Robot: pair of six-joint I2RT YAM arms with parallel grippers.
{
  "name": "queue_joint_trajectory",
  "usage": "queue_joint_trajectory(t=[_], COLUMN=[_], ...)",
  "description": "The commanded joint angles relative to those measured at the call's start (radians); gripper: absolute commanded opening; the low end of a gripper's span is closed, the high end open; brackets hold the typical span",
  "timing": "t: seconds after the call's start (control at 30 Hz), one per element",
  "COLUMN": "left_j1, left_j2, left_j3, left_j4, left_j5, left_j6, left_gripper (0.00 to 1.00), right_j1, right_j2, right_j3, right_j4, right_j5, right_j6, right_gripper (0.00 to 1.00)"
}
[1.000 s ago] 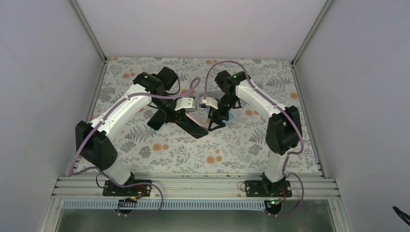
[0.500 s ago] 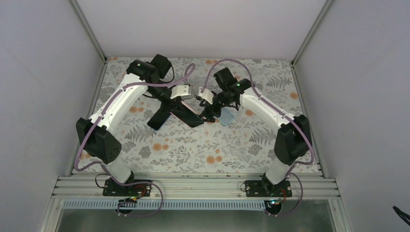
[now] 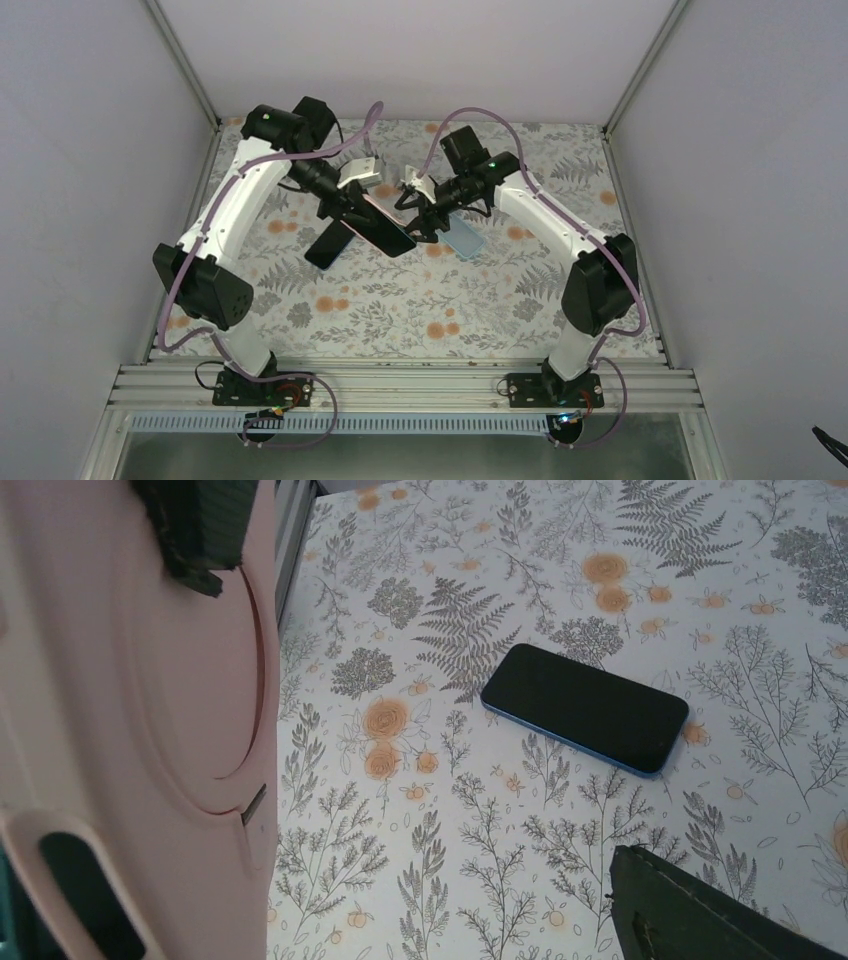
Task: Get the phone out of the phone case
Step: Remove the phone case from the phone.
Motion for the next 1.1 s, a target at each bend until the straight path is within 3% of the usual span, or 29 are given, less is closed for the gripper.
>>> queue_joint_trajectory(t=[0.0, 0.2, 0.5, 0.73, 0.9, 0.97, 1.07], left_j1=[-0.011, -0.011, -0.012, -0.011, -0.011, -0.005, 0.004], left_j2=[0.06, 0.069, 0.065, 0.021, 0.004, 0.001, 0.002], left_j3=[0.06, 0.039, 0.012, -0.016, -0.04, -0.05, -0.046], left_j4=[0.286, 0.364, 0.447, 0.551, 0.602, 0.62, 0.619], left_j5=[0.289, 0.27, 0.239, 0.207, 0.177, 0.172, 0.172], left_j6=[-0.061, -0.106, -0.172, -0.243, -0.272, -0.28, -0.284], left_gripper=[0.02, 0.02, 0.02, 0.02, 0.02, 0.02, 0.02], right_j1=[0.145, 0.181, 0.196, 0.243, 0.289, 0.294, 0.3], right_j2=[-0.009, 0.02, 0.001, 0.076, 0.066, 0.056, 0.037], right_j3=[0.06, 0.147, 0.182, 0.246, 0.253, 0.264, 0.256], right_j4=[0.119, 0.062, 0.176, 0.067, 0.074, 0.065, 0.076], right_j5=[-0.194, -0.217, -0.234, -0.363, -0.364, -0.376, -0.358], right_j6=[-0.005, -0.013, 0.116, 0.058, 0.049, 0.041, 0.046], right_gripper=[0.88, 0.88, 0.9, 0.97, 0.98, 0.95, 0.74])
